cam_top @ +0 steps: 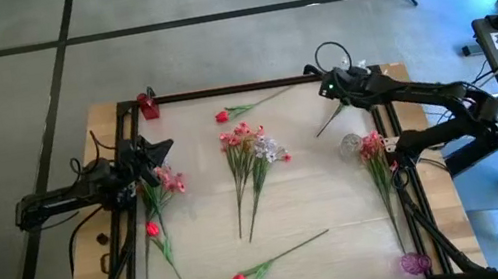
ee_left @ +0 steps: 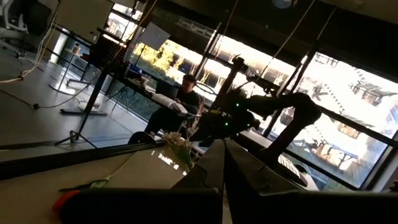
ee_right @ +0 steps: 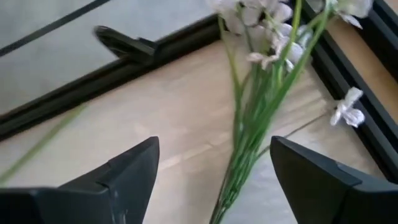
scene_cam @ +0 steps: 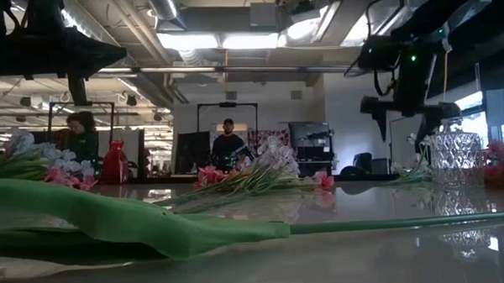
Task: Sort flowers into vase by color
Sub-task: Put the top white flowers into the transparent vase
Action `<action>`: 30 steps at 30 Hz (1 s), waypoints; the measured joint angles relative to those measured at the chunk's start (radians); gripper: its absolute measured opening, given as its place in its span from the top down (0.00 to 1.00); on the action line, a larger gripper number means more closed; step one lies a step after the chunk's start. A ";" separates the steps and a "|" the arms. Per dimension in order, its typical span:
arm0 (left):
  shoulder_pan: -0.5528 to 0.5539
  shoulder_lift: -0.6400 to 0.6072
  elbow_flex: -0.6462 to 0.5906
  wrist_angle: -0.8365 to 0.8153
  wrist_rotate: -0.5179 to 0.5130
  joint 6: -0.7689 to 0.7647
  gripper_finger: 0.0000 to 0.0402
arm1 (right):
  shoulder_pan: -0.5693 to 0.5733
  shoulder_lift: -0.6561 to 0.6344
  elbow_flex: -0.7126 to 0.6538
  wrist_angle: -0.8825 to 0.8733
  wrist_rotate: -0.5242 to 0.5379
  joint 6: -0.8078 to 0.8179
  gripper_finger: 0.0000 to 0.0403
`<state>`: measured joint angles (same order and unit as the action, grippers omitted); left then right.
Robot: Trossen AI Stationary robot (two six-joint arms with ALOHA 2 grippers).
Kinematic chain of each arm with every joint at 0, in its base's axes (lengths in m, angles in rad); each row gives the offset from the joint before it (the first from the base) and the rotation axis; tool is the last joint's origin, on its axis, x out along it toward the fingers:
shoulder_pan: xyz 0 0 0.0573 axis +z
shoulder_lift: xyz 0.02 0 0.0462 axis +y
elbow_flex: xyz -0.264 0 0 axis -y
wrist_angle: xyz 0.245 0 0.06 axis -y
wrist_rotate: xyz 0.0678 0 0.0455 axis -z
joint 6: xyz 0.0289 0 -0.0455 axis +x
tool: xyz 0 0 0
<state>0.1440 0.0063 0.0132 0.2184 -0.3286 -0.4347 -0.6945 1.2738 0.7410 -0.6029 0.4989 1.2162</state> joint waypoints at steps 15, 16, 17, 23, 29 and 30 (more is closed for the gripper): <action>0.000 0.000 0.000 0.000 0.000 0.000 1.00 | 0.000 0.327 0.000 0.056 0.004 0.341 0.48; 0.000 0.000 0.000 0.000 0.000 0.000 1.00 | 0.000 0.338 0.000 0.066 0.008 0.349 0.50; 0.000 0.000 0.000 0.000 0.000 0.000 1.00 | 0.001 0.344 0.000 0.073 0.016 0.350 0.53; 0.000 0.000 0.000 0.000 0.000 0.000 1.00 | 0.000 0.353 0.000 0.088 0.045 0.351 0.74; 0.000 0.000 0.000 0.000 0.000 0.000 1.00 | 0.055 0.340 0.000 0.105 0.123 0.343 0.96; 0.000 0.000 0.000 0.000 0.001 0.000 1.00 | 0.068 0.328 0.000 0.119 0.146 0.325 0.95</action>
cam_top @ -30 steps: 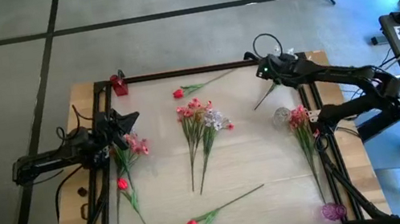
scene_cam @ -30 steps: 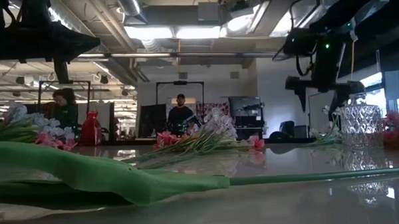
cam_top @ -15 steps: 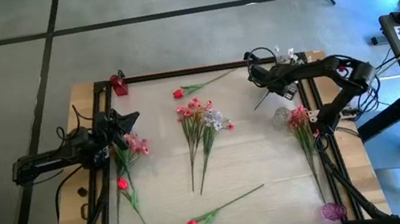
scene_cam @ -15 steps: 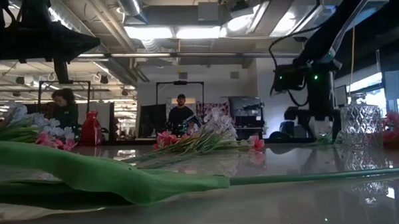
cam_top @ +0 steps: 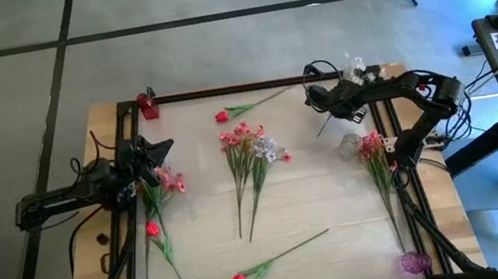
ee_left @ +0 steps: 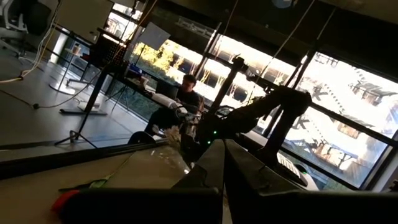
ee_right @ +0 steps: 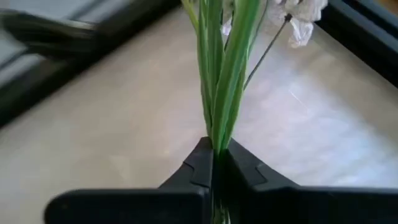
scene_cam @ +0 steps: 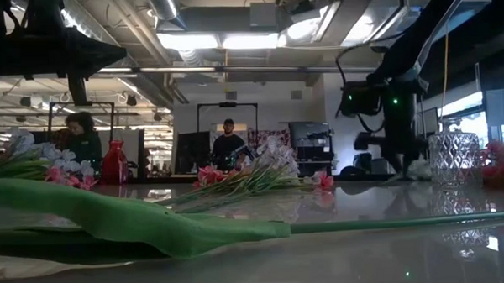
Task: Sort flowers into vase by color
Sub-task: Put the top white flowers into the transparent vase
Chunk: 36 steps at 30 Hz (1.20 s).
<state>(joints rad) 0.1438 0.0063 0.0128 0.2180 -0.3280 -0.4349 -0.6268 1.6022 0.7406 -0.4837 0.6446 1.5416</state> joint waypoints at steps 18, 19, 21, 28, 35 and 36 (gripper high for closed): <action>0.000 0.000 0.000 0.000 0.000 0.000 1.00 | 0.756 -0.698 -0.057 -0.068 0.521 -0.725 0.97; 0.000 0.000 0.000 0.000 0.000 0.000 1.00 | 0.800 -0.727 -0.075 -0.070 0.553 -0.738 0.97; 0.000 0.000 0.000 0.000 0.000 0.000 1.00 | 0.872 -0.770 -0.104 -0.070 0.636 -0.743 0.97; 0.000 0.000 0.000 0.000 0.000 0.000 1.00 | 1.008 -0.865 -0.223 -0.098 0.878 -0.729 0.97; 0.000 0.000 0.000 0.000 0.000 0.000 1.00 | 1.046 -0.890 -0.313 -0.085 0.889 -0.633 0.95; 0.000 0.000 0.000 0.000 0.000 0.000 1.00 | 1.046 -0.889 -0.309 -0.085 0.890 -0.629 0.95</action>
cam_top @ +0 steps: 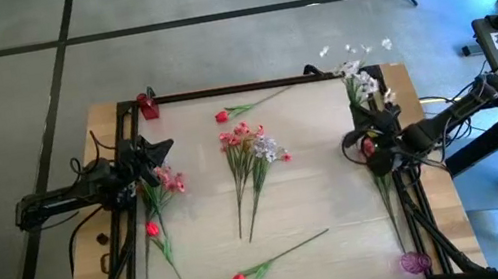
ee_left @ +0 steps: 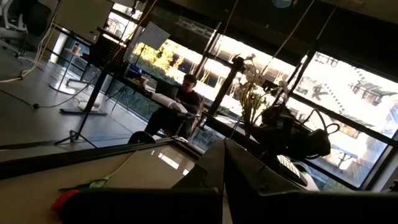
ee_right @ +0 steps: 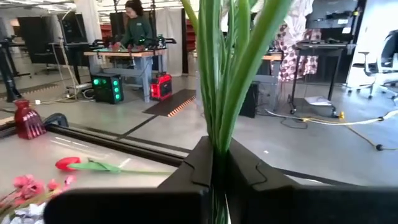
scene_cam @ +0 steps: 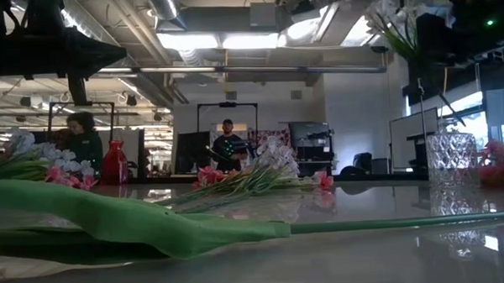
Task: Sort flowers into vase by color
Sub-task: Put the top white flowers into the transparent vase
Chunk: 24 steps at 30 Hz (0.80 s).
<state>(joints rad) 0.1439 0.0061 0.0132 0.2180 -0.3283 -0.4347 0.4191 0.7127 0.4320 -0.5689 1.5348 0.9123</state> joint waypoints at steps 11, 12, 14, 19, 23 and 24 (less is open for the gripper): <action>0.000 0.000 0.000 -0.003 0.000 0.000 1.00 | -0.035 -0.023 0.045 -0.065 0.005 -0.008 0.95; 0.000 0.000 0.000 -0.004 0.000 0.000 1.00 | -0.048 -0.022 0.045 -0.063 0.005 -0.008 0.95; 0.000 0.000 0.000 -0.003 0.000 0.000 1.00 | -0.075 -0.024 0.045 -0.047 0.005 -0.012 0.96; 0.000 0.000 0.000 -0.003 0.001 0.000 1.00 | -0.121 -0.024 0.045 0.024 0.006 -0.018 0.97; 0.000 0.000 0.000 -0.003 0.000 0.000 1.00 | -0.167 -0.023 0.045 0.018 0.005 -0.016 0.95; 0.000 0.000 0.000 -0.003 0.000 0.000 1.00 | -0.177 -0.024 0.045 0.012 0.004 -0.016 0.95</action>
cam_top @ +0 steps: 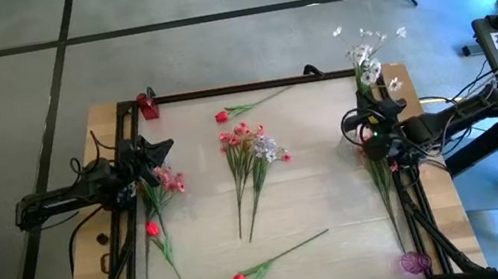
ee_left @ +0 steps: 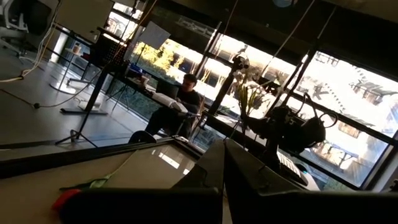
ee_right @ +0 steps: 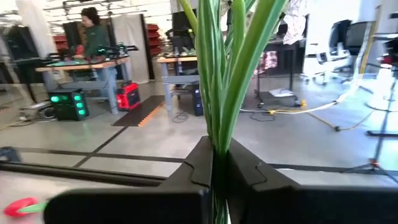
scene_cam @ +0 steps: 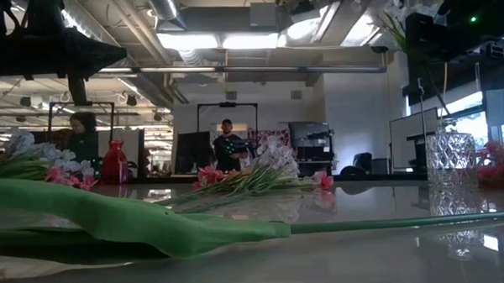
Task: Sort flowers into vase by color
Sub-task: Put the top white flowers into the transparent vase
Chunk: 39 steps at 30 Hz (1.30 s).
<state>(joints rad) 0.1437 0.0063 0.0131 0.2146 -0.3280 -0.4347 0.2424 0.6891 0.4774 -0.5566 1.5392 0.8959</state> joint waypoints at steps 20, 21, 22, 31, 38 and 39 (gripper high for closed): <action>0.000 0.000 0.000 0.000 0.000 0.000 1.00 | -0.006 0.134 0.000 0.041 -0.135 0.040 0.77; 0.000 0.000 0.000 0.000 -0.001 0.000 1.00 | -0.006 0.133 0.000 0.040 -0.167 0.040 0.73; 0.000 0.000 0.000 -0.001 -0.001 0.000 1.00 | -0.006 0.130 0.000 0.040 -0.198 0.039 0.70; 0.000 0.000 0.000 -0.001 -0.001 0.000 1.00 | -0.007 0.097 0.000 0.026 -0.383 0.015 0.59; 0.000 0.000 0.000 -0.001 0.000 0.000 1.00 | -0.007 0.092 0.000 -0.011 -0.436 0.004 0.79; 0.000 0.000 0.000 -0.001 0.000 0.000 1.00 | -0.007 0.092 0.004 -0.024 -0.445 -0.010 0.84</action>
<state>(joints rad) 0.1436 0.0063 0.0132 0.2138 -0.3283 -0.4351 0.2352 0.7807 0.4816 -0.5802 1.0942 0.8858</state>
